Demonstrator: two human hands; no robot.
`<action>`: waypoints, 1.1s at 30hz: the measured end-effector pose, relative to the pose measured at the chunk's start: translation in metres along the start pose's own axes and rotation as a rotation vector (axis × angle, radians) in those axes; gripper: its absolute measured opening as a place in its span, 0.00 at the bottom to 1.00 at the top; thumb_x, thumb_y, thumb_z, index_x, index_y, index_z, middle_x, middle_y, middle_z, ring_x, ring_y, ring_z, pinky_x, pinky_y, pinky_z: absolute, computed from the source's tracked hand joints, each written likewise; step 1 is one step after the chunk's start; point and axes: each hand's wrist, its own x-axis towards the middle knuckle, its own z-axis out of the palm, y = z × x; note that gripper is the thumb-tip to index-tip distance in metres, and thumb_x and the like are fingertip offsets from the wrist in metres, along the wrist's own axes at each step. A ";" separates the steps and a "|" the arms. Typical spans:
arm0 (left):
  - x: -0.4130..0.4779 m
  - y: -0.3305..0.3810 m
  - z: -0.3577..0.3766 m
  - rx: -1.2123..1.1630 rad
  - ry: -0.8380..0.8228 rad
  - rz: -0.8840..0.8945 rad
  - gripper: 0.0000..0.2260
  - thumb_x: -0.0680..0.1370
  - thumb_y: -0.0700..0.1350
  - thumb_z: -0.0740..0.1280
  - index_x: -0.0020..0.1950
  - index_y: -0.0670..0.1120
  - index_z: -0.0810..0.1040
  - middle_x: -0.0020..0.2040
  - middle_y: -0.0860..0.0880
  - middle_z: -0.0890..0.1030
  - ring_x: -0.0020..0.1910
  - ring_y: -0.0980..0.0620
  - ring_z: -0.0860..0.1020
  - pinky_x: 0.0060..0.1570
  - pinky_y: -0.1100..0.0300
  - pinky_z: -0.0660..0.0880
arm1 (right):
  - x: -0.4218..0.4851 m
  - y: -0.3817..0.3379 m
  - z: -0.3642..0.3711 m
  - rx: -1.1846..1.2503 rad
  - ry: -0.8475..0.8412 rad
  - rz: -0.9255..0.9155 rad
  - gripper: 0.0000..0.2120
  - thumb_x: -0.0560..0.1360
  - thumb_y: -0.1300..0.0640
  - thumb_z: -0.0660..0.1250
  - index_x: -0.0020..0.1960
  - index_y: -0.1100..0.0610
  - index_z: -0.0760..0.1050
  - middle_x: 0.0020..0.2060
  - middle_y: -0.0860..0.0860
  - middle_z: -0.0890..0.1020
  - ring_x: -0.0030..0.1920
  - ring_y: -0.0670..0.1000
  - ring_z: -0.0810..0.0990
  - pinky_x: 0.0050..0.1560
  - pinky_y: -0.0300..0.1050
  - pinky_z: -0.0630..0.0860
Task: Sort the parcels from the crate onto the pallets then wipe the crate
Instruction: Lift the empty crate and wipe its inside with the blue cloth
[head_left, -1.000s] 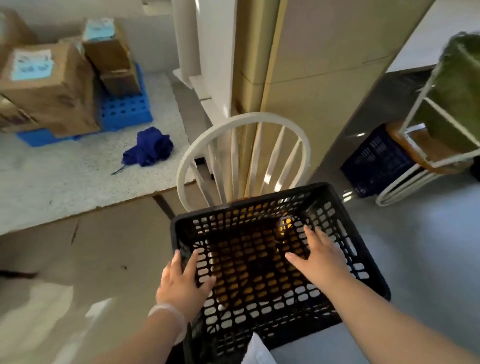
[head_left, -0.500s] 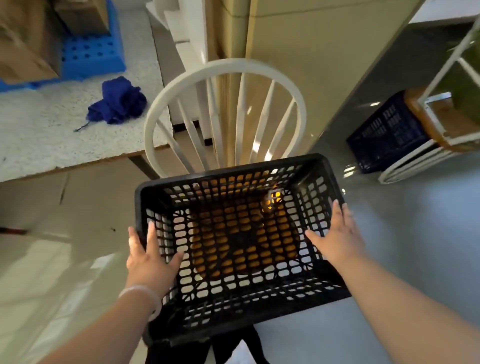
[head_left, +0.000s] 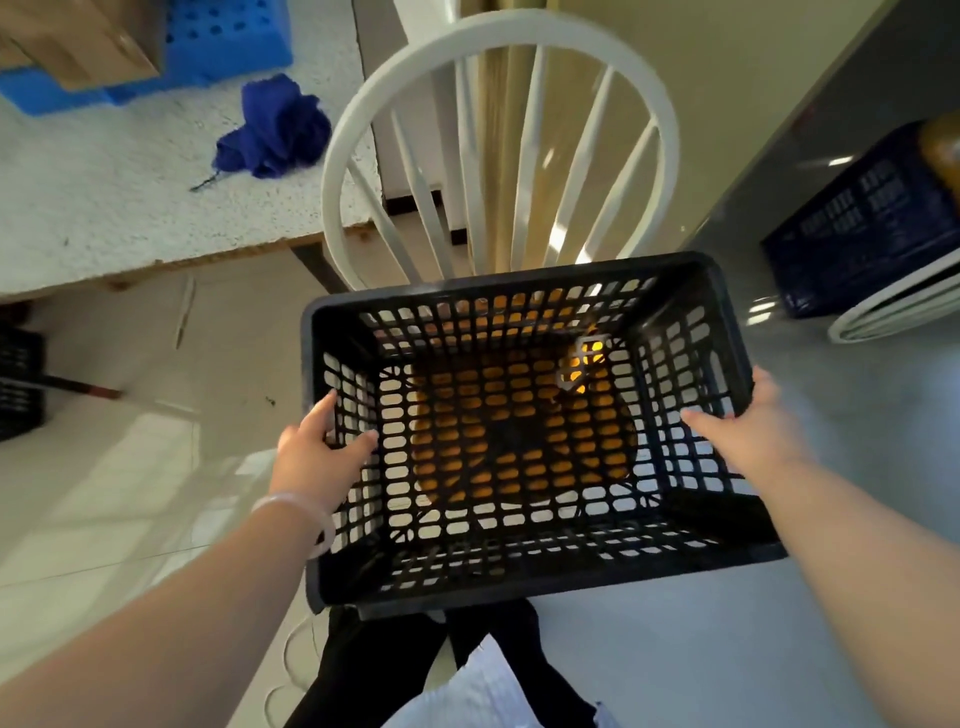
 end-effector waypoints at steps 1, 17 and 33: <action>0.001 -0.002 -0.002 -0.014 -0.005 -0.004 0.32 0.76 0.56 0.71 0.77 0.62 0.62 0.68 0.46 0.69 0.62 0.44 0.74 0.61 0.43 0.76 | -0.002 0.000 0.000 0.014 -0.007 0.002 0.36 0.71 0.52 0.76 0.73 0.49 0.61 0.60 0.53 0.78 0.60 0.57 0.77 0.57 0.56 0.76; -0.029 -0.071 -0.137 -0.303 0.081 -0.101 0.42 0.70 0.57 0.75 0.76 0.67 0.54 0.70 0.49 0.75 0.63 0.42 0.77 0.62 0.37 0.74 | -0.111 -0.074 0.019 0.024 -0.114 -0.169 0.33 0.72 0.40 0.72 0.71 0.46 0.62 0.47 0.44 0.77 0.49 0.52 0.78 0.50 0.51 0.77; -0.009 -0.162 -0.418 -0.397 0.229 -0.047 0.43 0.68 0.57 0.76 0.78 0.58 0.58 0.64 0.46 0.79 0.58 0.43 0.80 0.59 0.43 0.77 | -0.289 -0.300 0.107 0.019 -0.069 -0.459 0.31 0.71 0.42 0.74 0.68 0.54 0.70 0.55 0.51 0.79 0.53 0.55 0.79 0.54 0.50 0.76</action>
